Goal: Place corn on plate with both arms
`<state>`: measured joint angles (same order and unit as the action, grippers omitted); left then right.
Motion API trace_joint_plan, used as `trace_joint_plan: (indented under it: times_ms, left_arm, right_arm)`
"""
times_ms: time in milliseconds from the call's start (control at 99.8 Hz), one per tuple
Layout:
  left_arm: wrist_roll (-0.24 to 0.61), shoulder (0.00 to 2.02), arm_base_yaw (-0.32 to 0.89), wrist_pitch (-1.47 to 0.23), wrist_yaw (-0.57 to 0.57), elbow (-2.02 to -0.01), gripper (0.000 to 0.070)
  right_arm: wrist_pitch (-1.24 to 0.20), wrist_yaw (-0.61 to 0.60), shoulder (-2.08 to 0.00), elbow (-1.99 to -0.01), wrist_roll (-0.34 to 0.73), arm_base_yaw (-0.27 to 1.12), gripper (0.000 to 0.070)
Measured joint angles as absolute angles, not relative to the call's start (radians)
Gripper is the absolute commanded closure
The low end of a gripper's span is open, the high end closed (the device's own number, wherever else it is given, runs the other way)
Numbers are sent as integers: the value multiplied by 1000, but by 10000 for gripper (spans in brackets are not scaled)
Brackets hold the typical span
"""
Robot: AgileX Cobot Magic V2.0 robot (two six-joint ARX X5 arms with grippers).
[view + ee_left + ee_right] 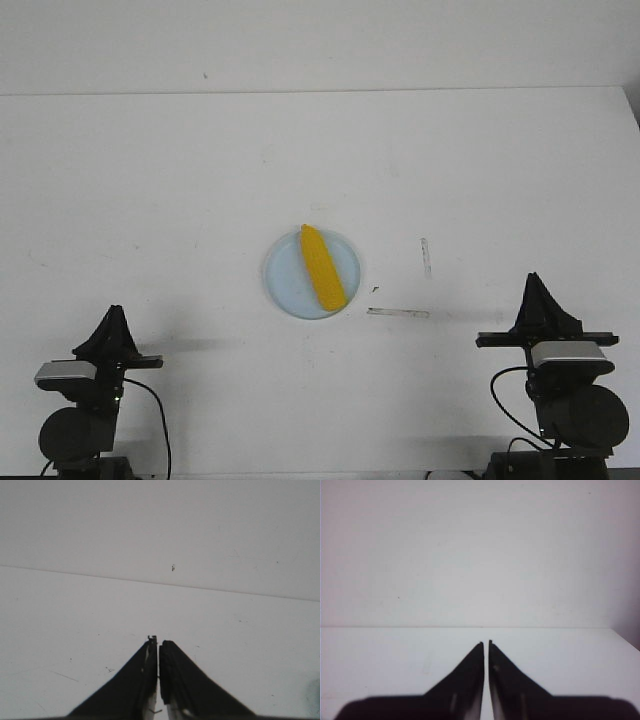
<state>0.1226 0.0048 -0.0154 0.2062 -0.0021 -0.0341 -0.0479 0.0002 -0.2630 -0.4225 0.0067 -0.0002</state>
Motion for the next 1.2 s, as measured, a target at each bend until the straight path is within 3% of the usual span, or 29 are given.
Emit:
trace_joint_plan:
  times_ms: [922,1202]
  left_arm:
    - [123,5,-15,205,-2,-34,697]
    - [123,4,-15,203,-2,-34,697]
  right_arm:
    - [-48,-25,-255,-418,-5,0,685]
    - [-48,-60,-172,-235,-21,6,685]
